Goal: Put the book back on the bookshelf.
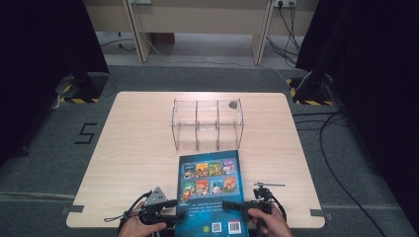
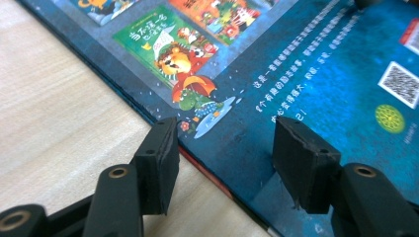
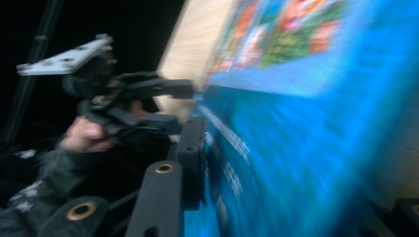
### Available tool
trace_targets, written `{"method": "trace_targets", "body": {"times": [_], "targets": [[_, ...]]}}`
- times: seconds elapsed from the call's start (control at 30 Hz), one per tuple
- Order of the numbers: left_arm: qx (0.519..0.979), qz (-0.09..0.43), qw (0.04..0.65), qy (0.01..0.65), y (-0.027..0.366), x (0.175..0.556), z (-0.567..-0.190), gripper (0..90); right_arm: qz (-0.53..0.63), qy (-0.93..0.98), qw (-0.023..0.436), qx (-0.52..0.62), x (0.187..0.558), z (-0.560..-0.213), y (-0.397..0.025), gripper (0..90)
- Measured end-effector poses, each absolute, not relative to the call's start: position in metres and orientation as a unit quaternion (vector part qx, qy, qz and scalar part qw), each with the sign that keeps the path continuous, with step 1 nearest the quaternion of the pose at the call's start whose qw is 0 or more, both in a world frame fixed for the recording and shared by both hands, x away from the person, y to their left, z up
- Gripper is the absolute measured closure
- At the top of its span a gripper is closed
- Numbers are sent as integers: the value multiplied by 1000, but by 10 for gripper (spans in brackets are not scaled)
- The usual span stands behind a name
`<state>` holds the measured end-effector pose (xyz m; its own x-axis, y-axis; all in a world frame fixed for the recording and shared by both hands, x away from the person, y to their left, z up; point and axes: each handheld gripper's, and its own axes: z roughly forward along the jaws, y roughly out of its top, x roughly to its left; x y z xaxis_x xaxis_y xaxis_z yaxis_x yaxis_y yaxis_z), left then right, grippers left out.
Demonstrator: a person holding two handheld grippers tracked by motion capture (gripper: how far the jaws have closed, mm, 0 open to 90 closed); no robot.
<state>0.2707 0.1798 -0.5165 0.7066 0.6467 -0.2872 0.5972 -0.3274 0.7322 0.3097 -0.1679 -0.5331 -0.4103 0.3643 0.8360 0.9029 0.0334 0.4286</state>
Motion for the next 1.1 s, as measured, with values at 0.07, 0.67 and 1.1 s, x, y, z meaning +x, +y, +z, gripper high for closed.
{"method": "trace_targets", "body": {"times": [0.07,0.67,1.1], "targets": [[814,27,436,384,180,270,-516,442,-511,-673,266,-464,311,-532,-163,671],[817,43,434,378,188,271,-510,332,-575,-666,201,-430,300,-520,-167,770],[792,71,449,408,214,278,-503,328,-657,-659,32,-366,293,-483,-169,785]]}}
